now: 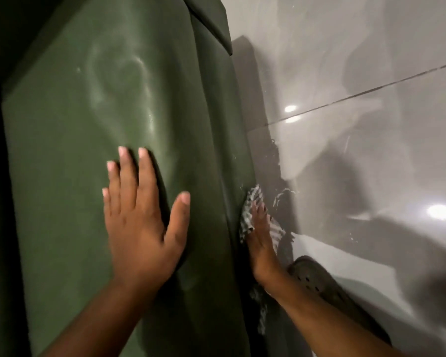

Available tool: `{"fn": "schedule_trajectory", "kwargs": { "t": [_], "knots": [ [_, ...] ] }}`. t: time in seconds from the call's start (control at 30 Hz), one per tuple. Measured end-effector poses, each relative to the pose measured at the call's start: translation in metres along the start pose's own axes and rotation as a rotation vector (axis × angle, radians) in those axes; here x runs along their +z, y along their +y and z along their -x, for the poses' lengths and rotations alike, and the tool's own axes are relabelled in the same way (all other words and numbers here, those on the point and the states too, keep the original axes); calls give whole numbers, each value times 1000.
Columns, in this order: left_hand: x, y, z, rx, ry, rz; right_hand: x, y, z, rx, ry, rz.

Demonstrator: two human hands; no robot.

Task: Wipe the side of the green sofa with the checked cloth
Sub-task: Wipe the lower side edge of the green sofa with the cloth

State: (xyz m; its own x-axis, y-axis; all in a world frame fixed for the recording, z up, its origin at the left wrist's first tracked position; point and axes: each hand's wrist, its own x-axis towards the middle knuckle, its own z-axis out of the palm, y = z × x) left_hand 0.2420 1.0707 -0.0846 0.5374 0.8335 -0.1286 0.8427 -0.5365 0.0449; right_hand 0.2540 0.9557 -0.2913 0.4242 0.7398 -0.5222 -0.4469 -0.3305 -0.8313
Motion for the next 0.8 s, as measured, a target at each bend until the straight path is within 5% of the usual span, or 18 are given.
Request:
{"fn": "schedule_trajectory", "kwargs": {
  "t": [0.2,0.33,0.57,0.8],
  "knots": [
    [0,0,-13,-6,-37,4,6,-36,-30,-135,-110,312],
    [-9,-10,-45,38,-46,-64,6,-61,-108,-292,-48,266],
    [-1,-8,-49,11,48,-13,-8,-46,-130,-46,13,-74],
    [-1,-5,-47,6,62,-17,-9,14,-37,1,-95,65]
  ]
}}
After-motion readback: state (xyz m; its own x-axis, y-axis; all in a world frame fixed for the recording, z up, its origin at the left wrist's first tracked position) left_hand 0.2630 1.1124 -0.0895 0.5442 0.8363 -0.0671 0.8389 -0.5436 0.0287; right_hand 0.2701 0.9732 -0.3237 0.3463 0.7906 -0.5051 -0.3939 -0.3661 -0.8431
